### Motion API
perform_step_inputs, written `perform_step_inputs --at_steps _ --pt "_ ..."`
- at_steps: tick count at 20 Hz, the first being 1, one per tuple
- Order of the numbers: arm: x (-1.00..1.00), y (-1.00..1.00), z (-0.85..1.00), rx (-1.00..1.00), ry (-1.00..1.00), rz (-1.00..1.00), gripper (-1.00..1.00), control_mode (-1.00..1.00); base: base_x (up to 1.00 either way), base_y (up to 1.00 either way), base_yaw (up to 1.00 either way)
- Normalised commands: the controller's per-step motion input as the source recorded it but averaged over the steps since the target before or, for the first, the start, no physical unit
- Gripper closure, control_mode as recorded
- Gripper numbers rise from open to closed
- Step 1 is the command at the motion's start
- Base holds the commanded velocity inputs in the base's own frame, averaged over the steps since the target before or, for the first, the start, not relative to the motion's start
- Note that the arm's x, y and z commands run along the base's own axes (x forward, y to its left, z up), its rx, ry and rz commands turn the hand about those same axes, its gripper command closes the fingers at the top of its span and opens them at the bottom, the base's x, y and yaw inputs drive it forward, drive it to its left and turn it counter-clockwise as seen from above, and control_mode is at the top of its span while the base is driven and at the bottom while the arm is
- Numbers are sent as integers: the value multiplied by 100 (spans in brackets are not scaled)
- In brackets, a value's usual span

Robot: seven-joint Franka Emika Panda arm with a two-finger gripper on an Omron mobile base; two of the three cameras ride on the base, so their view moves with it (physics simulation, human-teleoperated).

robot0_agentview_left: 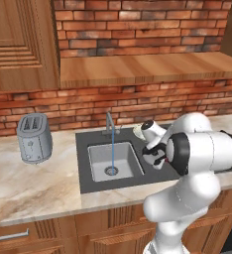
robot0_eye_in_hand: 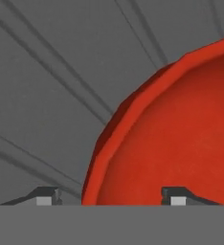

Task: Rinse each bowl for a few seconds and place them down in the sink or on the counter.

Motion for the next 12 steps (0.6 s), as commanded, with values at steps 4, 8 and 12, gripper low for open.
perform_step_inputs --at_steps 4,8,12 --pt "-23 0 16 0 -10 4 -100 -100 0 0 0" --pt "-28 1 20 0 -13 2 -100 -100 0 0 0" --pt "-23 8 26 0 -12 1 -100 -100 0 0 0"
